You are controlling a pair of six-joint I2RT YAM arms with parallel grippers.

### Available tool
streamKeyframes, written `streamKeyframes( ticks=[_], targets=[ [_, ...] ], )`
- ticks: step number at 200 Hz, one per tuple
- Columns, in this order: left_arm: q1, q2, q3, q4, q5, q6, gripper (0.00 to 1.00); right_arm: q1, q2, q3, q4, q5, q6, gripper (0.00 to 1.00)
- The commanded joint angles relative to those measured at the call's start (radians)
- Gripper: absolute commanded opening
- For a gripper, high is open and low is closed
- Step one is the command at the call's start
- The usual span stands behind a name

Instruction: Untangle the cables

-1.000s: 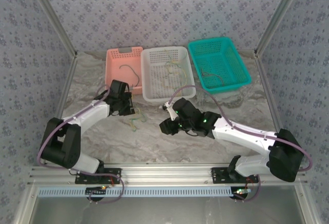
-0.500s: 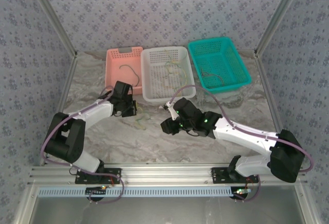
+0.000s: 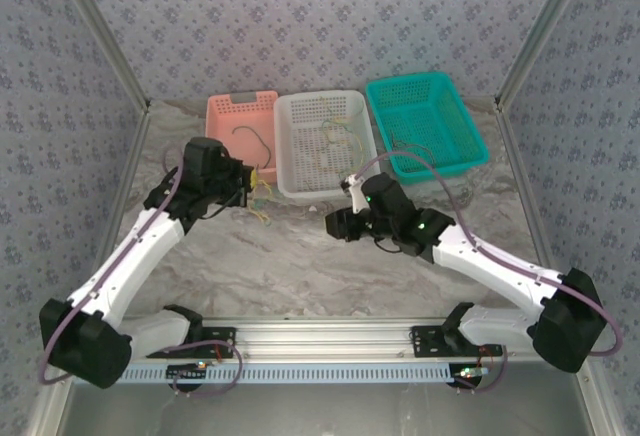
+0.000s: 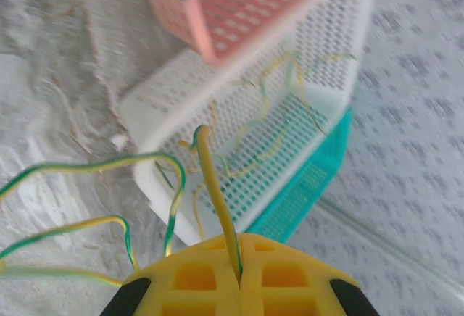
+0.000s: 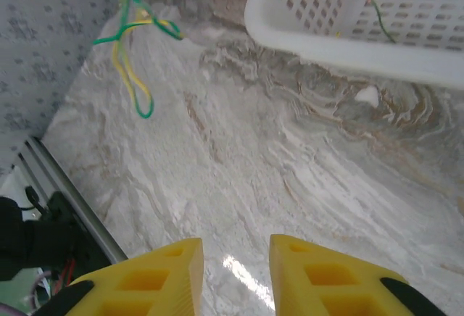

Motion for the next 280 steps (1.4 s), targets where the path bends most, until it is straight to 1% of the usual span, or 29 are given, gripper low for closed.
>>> streamKeyframes(
  ticks=[1,17,40,55,81,97,123,131,135,149,157,176,189,213,242,270,280],
  targets=[
    [0.000,0.002,0.038,0.075,0.100,0.126,0.00,-0.060,0.004,0.066,0.130,-0.141,0.115,0.37],
    [-0.001,0.012,0.055,0.172,0.146,0.160,0.00,-0.083,0.034,0.110,0.199,-0.206,0.187,0.43],
    [-0.002,0.041,0.114,0.201,0.194,0.218,0.00,-0.096,0.081,0.170,0.253,-0.240,0.264,0.47],
    [-0.004,0.058,0.151,0.212,0.233,0.247,0.00,-0.114,0.105,0.197,0.263,-0.229,0.330,0.48],
    [-0.004,0.082,0.179,0.233,0.307,0.293,0.00,-0.146,0.148,0.233,0.296,-0.269,0.428,0.49],
    [-0.005,0.093,0.185,0.250,0.353,0.316,0.00,-0.158,0.176,0.270,0.304,-0.294,0.458,0.50],
    [-0.003,0.099,0.188,0.278,0.428,0.393,0.00,-0.175,0.191,0.323,0.262,-0.306,0.445,0.49],
    [-0.004,0.102,0.184,0.299,0.458,0.416,0.00,-0.185,0.196,0.323,0.258,-0.319,0.444,0.47],
    [-0.004,0.102,0.183,0.310,0.471,0.426,0.00,-0.189,0.199,0.357,0.256,-0.328,0.442,0.46],
    [-0.004,0.111,0.179,0.335,0.526,0.456,0.00,-0.196,0.213,0.384,0.231,-0.359,0.429,0.45],
    [-0.004,0.115,0.179,0.349,0.551,0.473,0.00,-0.193,0.224,0.402,0.214,-0.381,0.415,0.45],
    [-0.003,0.123,0.173,0.378,0.604,0.494,0.00,-0.176,0.252,0.428,0.191,-0.435,0.395,0.40],
    [-0.003,0.131,0.174,0.384,0.631,0.503,0.00,-0.163,0.259,0.429,0.180,-0.446,0.387,0.40],
    [-0.004,0.135,0.175,0.388,0.644,0.508,0.00,-0.147,0.256,0.412,0.136,-0.419,0.355,0.41],
    [-0.003,0.144,0.182,0.389,0.657,0.504,0.00,-0.145,0.254,0.398,0.136,-0.394,0.347,0.41],
    [-0.004,0.146,0.186,0.392,0.658,0.498,0.00,-0.146,0.267,0.420,0.066,-0.365,0.305,0.36],
    [-0.004,0.147,0.191,0.390,0.657,0.496,0.00,-0.147,0.267,0.422,0.036,-0.350,0.290,0.36]
  ],
)
